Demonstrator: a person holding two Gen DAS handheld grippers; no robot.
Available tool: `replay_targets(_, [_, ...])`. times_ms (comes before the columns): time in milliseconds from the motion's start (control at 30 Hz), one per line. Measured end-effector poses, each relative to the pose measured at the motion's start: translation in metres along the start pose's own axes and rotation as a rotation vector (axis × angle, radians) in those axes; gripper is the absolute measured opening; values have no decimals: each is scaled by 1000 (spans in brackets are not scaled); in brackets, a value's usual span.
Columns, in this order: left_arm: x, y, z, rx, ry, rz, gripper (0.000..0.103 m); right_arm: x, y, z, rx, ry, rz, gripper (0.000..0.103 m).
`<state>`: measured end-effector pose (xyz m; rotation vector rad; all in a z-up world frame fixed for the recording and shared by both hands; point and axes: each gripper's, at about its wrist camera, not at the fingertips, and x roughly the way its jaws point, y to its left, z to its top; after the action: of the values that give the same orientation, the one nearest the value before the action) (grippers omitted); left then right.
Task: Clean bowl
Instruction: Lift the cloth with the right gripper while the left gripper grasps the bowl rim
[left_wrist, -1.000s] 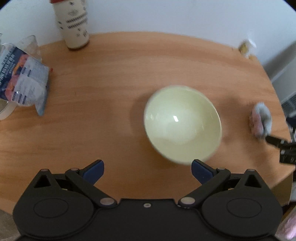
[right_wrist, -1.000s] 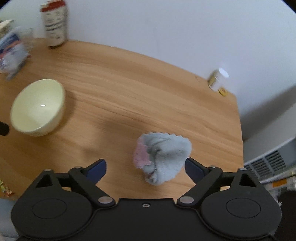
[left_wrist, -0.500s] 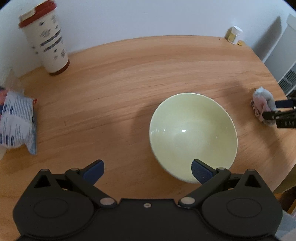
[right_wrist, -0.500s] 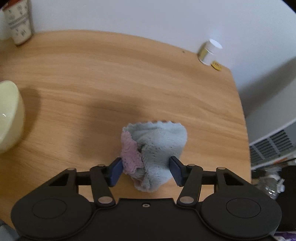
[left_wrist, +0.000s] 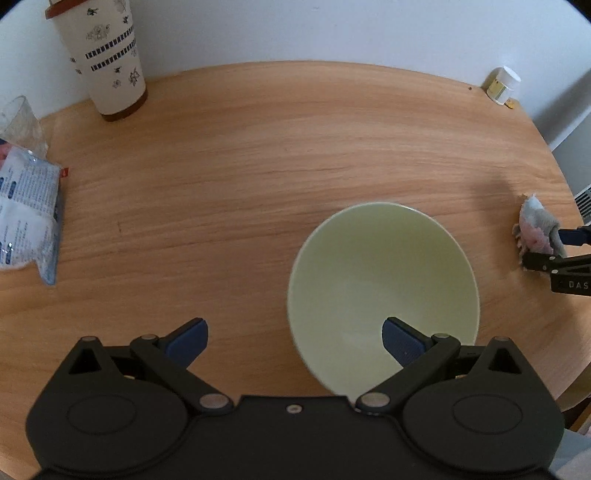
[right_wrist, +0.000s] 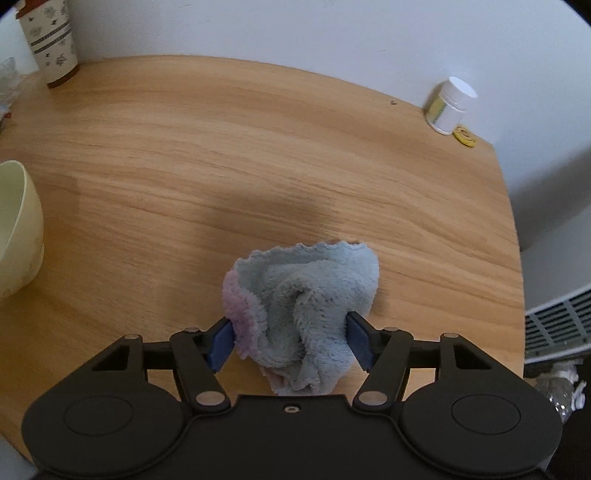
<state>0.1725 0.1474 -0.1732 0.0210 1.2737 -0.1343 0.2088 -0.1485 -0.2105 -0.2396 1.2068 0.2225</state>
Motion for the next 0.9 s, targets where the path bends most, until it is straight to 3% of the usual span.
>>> replay_targets(133, [4,-1,-3,-12,15,25,102,6,-5,-3,-30,-15,34,68])
replay_targets(300, [3,9,-5,-104,25,21,102,9,-10,-8,-38,-38,51,66])
replay_targets(600, [-1,6,-8,-125,-11,-43,102,10,-21,-9,-65,-54,70,41])
replay_targets(700, [0,4,-10,-123,-12,-67,97,4,-37,-4,24,-59,142,34])
replay_targets(833, [2,9,-9,-160,-21,-109,92,-9,-49,1,103,-88,236,34])
replay_targets(900, [4,13,-9,-170,-22,-115,84,-17,-49,3,106,-108,278,34])
